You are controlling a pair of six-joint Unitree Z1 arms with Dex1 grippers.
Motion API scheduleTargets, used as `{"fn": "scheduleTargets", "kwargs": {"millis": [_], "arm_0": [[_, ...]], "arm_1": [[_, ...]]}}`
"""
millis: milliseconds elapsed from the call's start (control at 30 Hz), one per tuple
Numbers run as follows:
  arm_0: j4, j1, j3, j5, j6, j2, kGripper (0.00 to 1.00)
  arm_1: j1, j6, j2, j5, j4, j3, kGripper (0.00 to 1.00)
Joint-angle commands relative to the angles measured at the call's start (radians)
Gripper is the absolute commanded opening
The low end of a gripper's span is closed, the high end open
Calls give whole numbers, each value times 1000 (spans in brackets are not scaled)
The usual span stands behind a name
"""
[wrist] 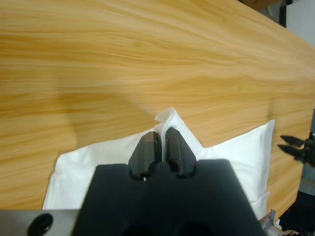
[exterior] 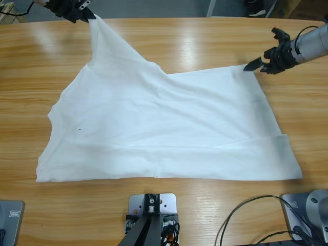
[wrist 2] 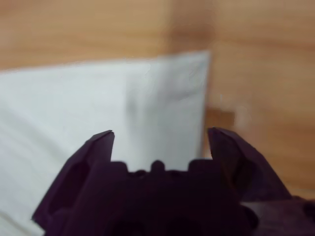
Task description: Fold clothes
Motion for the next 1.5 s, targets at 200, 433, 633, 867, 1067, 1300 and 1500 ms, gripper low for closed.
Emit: {"fn": "scheduleTargets", "kwargs": {"millis": [200,433,633,867,1067,1300,1500], "arm_0": [[48,-19,-33,-18,3,105,0],[58,-19,-33,-13,1,101,0],[64,-19,-34,-13,-2,91,0],[68,-19,-33,-12,-5,93,0],[73,-19,-33,-12,-3,89,0],[90,-17,-31,-4,0,72,0],[102,-11,-29,-4,5,62,0]], "arm_1": [[-48,6,162,63,-63,-43,609],[-47,-3,192,61,-50,-39,609],[-47,-12,224,65,-2,-97,537],[-44,-30,218,62,24,-72,241],[-21,-35,231,33,56,-94,240],[-11,-52,258,-9,99,-139,0],[-11,-68,255,-6,98,-134,0]]}}
